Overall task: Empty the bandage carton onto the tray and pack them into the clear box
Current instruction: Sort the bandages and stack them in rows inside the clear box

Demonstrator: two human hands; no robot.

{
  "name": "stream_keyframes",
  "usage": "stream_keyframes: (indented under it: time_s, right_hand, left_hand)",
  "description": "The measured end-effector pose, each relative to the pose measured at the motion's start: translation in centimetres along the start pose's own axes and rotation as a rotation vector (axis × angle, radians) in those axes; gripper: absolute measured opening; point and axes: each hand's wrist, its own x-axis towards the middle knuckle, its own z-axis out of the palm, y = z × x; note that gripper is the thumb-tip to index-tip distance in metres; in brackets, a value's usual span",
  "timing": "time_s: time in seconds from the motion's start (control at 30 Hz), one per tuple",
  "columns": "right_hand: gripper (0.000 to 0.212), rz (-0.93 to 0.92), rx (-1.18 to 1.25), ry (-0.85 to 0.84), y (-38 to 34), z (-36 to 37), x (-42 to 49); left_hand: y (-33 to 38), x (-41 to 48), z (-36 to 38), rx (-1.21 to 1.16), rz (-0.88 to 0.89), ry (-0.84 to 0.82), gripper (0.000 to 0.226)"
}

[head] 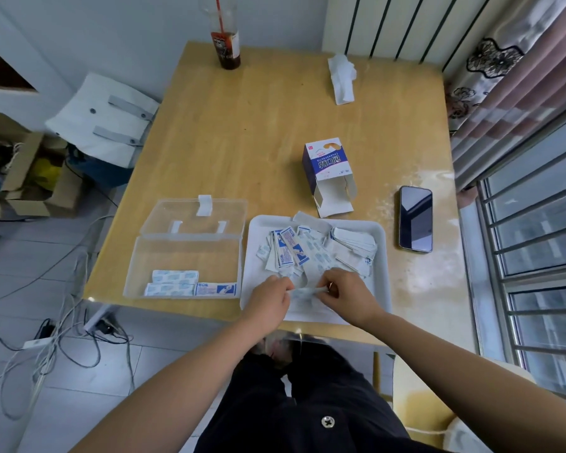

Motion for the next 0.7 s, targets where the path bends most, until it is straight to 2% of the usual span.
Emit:
stream_keyframes:
  time_s: [0.17, 0.37, 0.5, 0.63, 0.7]
  right_hand:
    - [0.008, 0.018, 0.115, 0.048, -3.1, -1.3, 1.4]
    - [0.011, -0.131, -0.05, -0.123, -8.0, -0.8, 3.7]
    - [0.016, -0.261, -0.16, -0.062, -11.1, 0.9, 5.2]
    - [0.02, -0.152, -0.026, -0.08, -14.2, 2.3, 6.7]
    - [0.02, -0.089, 0.067, -0.05, -15.2, 3.0, 7.5]
  left_hand:
    - [0.8, -0.5, -3.4, 0.067, 0.07, 0.096, 0.022]
    - [-1.3, -1.5, -8.7, 0.069, 0.052, 0.097, 0.022]
    - [-3.9, -2.3, -11.3, -0.059, -0.028, 0.103, 0.02]
    - [-7.0, -3.2, -13.2, -0.151, -0.102, 0.137, 0.018]
    - [-8.7, -3.5, -14.1, -0.165, -0.117, 0.183, 0.026]
